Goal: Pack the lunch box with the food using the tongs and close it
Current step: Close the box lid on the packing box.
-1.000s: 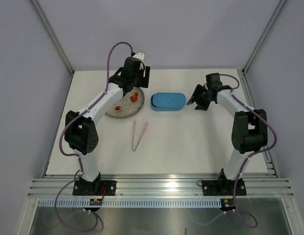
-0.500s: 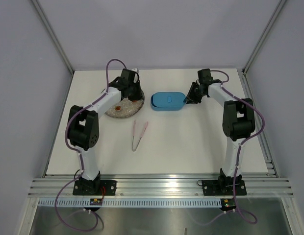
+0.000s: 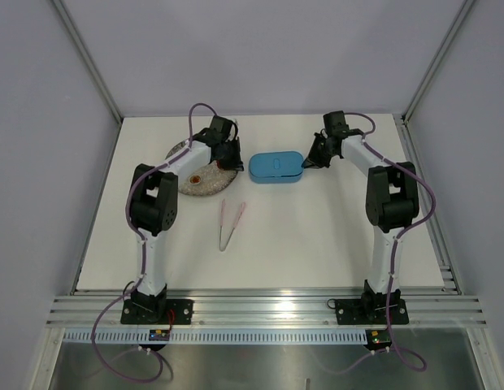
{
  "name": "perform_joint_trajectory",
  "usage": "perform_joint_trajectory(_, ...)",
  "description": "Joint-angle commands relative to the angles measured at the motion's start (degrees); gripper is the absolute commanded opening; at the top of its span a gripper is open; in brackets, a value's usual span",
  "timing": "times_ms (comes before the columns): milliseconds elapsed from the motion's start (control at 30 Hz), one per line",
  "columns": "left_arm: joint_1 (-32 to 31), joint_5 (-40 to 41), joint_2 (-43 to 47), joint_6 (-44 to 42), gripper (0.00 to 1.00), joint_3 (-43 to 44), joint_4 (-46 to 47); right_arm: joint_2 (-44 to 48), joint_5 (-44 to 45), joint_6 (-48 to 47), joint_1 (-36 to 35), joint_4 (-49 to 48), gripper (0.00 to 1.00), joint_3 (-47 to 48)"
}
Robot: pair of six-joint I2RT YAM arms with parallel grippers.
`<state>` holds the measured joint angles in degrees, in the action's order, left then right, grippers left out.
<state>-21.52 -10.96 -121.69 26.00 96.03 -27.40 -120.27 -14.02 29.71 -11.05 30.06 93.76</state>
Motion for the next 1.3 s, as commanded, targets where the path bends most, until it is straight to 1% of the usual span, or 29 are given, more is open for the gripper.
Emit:
perform_joint_trajectory(0,0.2,-2.6,-0.9,0.3,0.02,2.9,0.4,-1.5,1.2,-1.1,-1.1,1.2,0.11,3.6)
perform_joint_trajectory(133,0.2,-2.9,-1.3,0.2,0.01,2.8,0.6,-2.8,1.5,-1.7,-1.6,1.9,0.11,4.9)
perform_joint_trajectory(300,0.2,-3.2,-1.3,-0.2,0.0,2.5,0.3,-2.8,2.7,-1.7,-1.6,1.7,0.11,3.9)
perform_joint_trajectory(400,0.2,-3.0,0.0,-0.6,0.0,2.3,-0.5,-1.3,4.4,-1.7,-1.6,0.9,0.19,2.5)
perform_joint_trajectory(433,0.2,-2.8,0.7,-0.8,0.0,2.1,-0.6,-0.7,4.9,-1.7,-1.5,0.8,0.25,2.1)
perform_joint_trajectory(467,0.1,-2.4,1.4,-1.0,0.0,1.8,-0.6,0.3,5.4,-1.8,-1.6,0.6,0.36,1.6)
perform_joint_trajectory(500,0.2,-1.2,3.0,-1.2,0.0,1.7,-1.2,0.8,6.3,-1.9,-1.5,0.6,0.41,1.5)
perform_joint_trajectory(567,0.2,0.1,4.7,-1.7,0.01,1.2,-1.3,2.1,7.1,-2.1,-1.6,0.8,0.49,1.8)
perform_joint_trajectory(667,0.2,3.5,7.6,-2.7,0.02,1.3,-2.5,4.0,8.5,-2.4,-1.8,1.0,0.58,2.1)
perform_joint_trajectory(733,0.2,4.9,9.3,-3.0,0.02,1.6,-2.7,4.9,9.7,-2.6,-2.1,1.3,0.59,2.4)
perform_joint_trajectory(767,0.1,4.9,9.7,-3.1,0.0,1.7,-2.7,5.6,10.3,-2.8,-2.5,1.6,0.59,3.1)
perform_joint_trajectory(833,-0.4,3.9,10.4,-3.5,0.0,2.5,-2.6,6.0,12.3,-3.4,-3.9,2.0,0.59,4.3)
perform_joint_trajectory(867,-1.1,3.7,10.3,-3.9,0.0,3.0,-2.7,6.1,13.0,-3.8,-4.4,2.2,0.58,4.9)
perform_joint_trajectory(933,-1.9,2.7,9.5,-4.2,0.0,5.0,-3.0,5.6,13.7,-4.3,-5.5,2.9,0.48,7.7)
perform_joint_trajectory(967,-2.7,2.4,8.8,-4.3,0.0,5.8,-3.4,4.4,13.7,-4.7,-6.3,3.9,0.4,8.9)
perform_joint_trajectory(1000,-3.1,1.7,8.2,-4.2,0.0,7.2,-3.5,3.5,13.8,-4.8,-6.8,4.7,0.26,10.3)
perform_joint_trajectory(1067,-3.6,0.9,6.4,-3.6,0.0,8.4,-3.5,1.1,13.8,-4.8,-7.4,5.8,0.14,13.7)
perform_joint_trajectory(1133,-3.8,-0.1,5.2,-3.0,0.0,9.0,-2.8,-0.7,13.6,-4.9,-7.7,7.8,0.05,17.1)
perform_joint_trajectory(1267,-3.8,-1.6,1.6,-2.4,0.0,10.2,-1.7,-5.1,13.5,-4.8,-8.5,9.8,0.05,19.3)
